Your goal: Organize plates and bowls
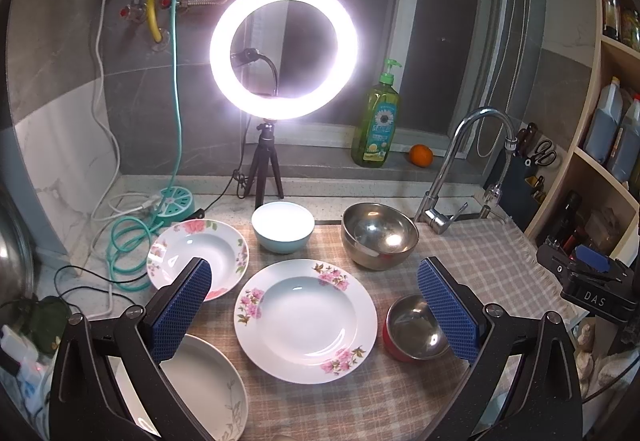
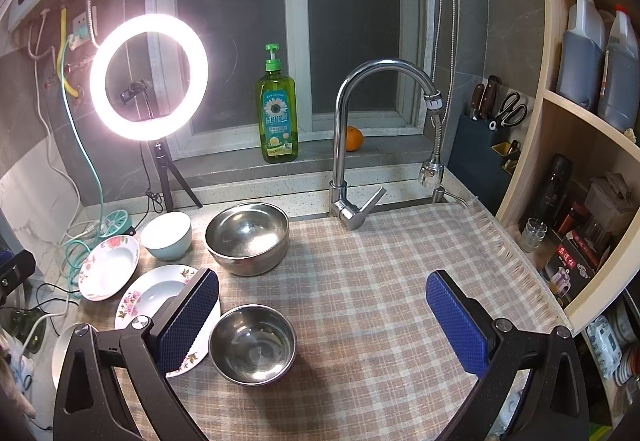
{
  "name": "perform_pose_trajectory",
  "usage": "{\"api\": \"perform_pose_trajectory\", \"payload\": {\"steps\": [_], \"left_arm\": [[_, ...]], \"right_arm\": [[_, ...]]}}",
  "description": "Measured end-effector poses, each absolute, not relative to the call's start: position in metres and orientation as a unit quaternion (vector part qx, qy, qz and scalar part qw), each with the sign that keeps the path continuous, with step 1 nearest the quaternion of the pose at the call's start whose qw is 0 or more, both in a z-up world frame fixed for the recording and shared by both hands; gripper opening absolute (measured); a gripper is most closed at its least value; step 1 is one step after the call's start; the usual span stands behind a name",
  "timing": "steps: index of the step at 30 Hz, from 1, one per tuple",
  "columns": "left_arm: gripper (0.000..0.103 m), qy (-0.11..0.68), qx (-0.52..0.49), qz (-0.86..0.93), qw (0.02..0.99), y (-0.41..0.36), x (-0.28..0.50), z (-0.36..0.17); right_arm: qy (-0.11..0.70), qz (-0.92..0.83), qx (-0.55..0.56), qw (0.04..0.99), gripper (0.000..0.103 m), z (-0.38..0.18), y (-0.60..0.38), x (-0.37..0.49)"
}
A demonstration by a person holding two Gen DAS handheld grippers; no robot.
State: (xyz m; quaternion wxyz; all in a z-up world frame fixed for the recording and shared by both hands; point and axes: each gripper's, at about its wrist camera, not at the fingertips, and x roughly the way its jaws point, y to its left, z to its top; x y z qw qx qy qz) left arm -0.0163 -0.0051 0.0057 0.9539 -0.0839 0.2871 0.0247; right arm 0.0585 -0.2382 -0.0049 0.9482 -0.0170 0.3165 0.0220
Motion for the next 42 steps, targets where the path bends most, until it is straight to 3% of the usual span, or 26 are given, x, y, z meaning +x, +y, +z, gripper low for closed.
{"api": "perform_pose_trajectory", "payload": {"steps": [42], "left_arm": [[0.102,0.305,-0.084,0.034,0.948,-0.004,-0.007,-0.007]], "right_arm": [[0.324,0.034,-0.024,0.945,0.102,-0.021,-0.236,0.064]]}}
